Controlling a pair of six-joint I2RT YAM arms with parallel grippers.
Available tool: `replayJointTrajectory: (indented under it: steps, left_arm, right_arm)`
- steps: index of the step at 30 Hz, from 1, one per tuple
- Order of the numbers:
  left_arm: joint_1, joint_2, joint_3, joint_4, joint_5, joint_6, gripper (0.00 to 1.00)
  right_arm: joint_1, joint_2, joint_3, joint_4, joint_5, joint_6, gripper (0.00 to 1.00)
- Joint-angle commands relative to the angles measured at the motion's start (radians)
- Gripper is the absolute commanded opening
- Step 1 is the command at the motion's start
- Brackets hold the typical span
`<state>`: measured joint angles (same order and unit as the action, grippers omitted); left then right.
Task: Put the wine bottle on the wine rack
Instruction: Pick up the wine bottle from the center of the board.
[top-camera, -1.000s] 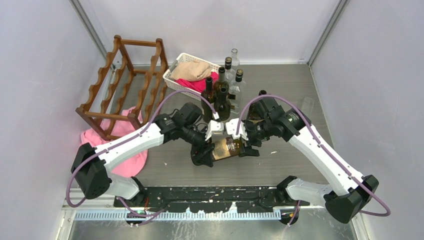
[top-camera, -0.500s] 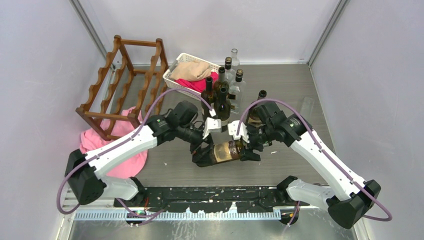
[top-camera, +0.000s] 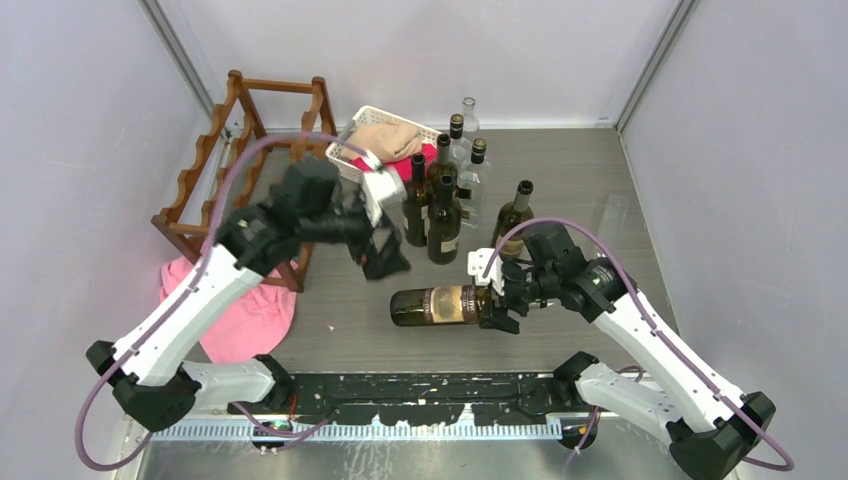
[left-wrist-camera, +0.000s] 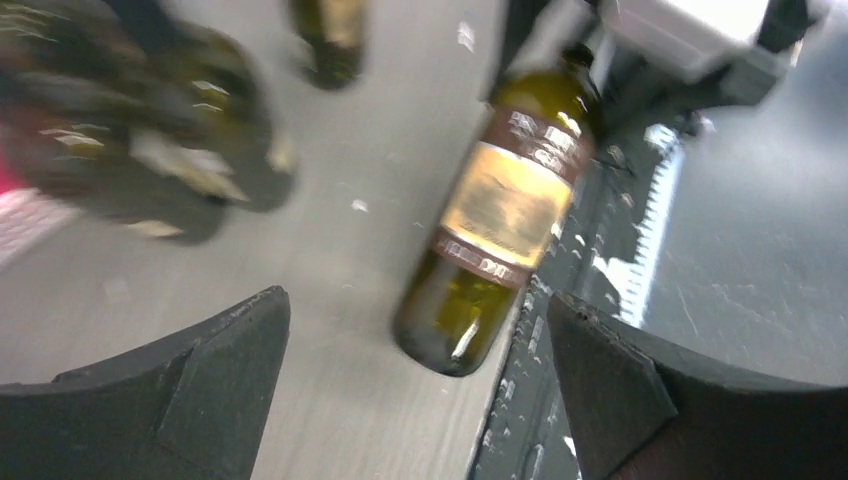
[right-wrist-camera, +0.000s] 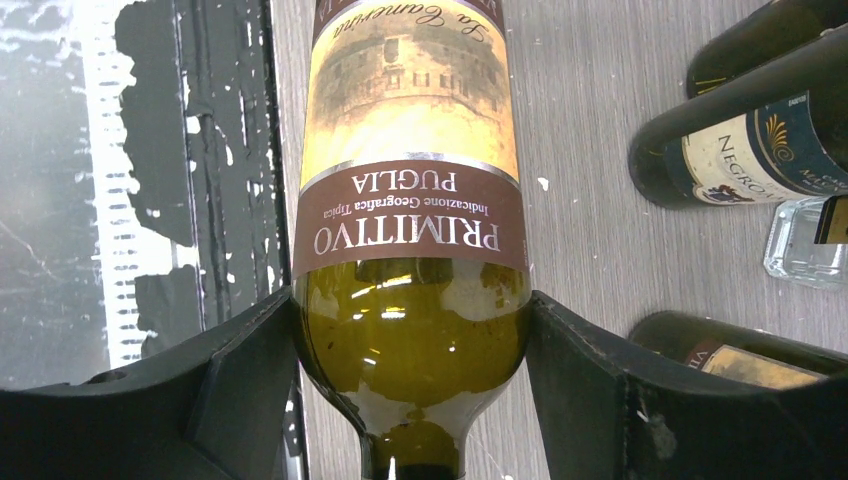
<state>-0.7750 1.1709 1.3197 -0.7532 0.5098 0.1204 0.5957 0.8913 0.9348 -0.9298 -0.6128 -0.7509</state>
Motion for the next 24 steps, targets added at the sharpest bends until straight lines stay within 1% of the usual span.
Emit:
replayJointTrajectory:
  steps: [1,4,6,8,10,14,17,21,24]
  left_arm:
    - [0.127,0.080,0.335,-0.247,-0.220,-0.099,0.96]
    - [0.209,0.191,0.545,-0.398,-0.375,-0.116,0.92]
    - [0.236,0.260,0.648,-0.474,-0.538,-0.116,0.88]
    - [0.272,0.322,0.720,-0.522,-0.696,-0.116,0.84]
    - [0.313,0.370,0.752,-0.522,-0.777,-0.104,0.83]
    - [0.431,0.451,0.771,-0.479,-0.794,-0.067,0.77]
    - [0.518,0.510,0.795,-0.470,-0.799,-0.059,0.77]
    - [0.569,0.562,0.800,-0.431,-0.792,-0.045,0.77]
    - [0.594,0.595,0.798,-0.402,-0.752,-0.038,0.76]
  right_arm:
    - [0.005,-0.031,-0.012,0.235,-0.016,0.112,0.01]
    - [0.007,-0.007,-0.021,0.279,-0.012,0.131,0.01]
    - [0.013,0.009,-0.031,0.318,-0.016,0.146,0.01]
    - [0.020,0.025,-0.034,0.353,-0.018,0.162,0.01]
    - [0.030,0.044,-0.030,0.373,-0.027,0.167,0.01]
    - [0.043,0.079,-0.016,0.390,-0.044,0.169,0.01]
    - [0.047,0.096,-0.010,0.402,-0.051,0.169,0.01]
    - [0.048,0.115,-0.008,0.418,-0.056,0.183,0.01]
    - [0.049,0.124,-0.003,0.423,-0.059,0.188,0.01]
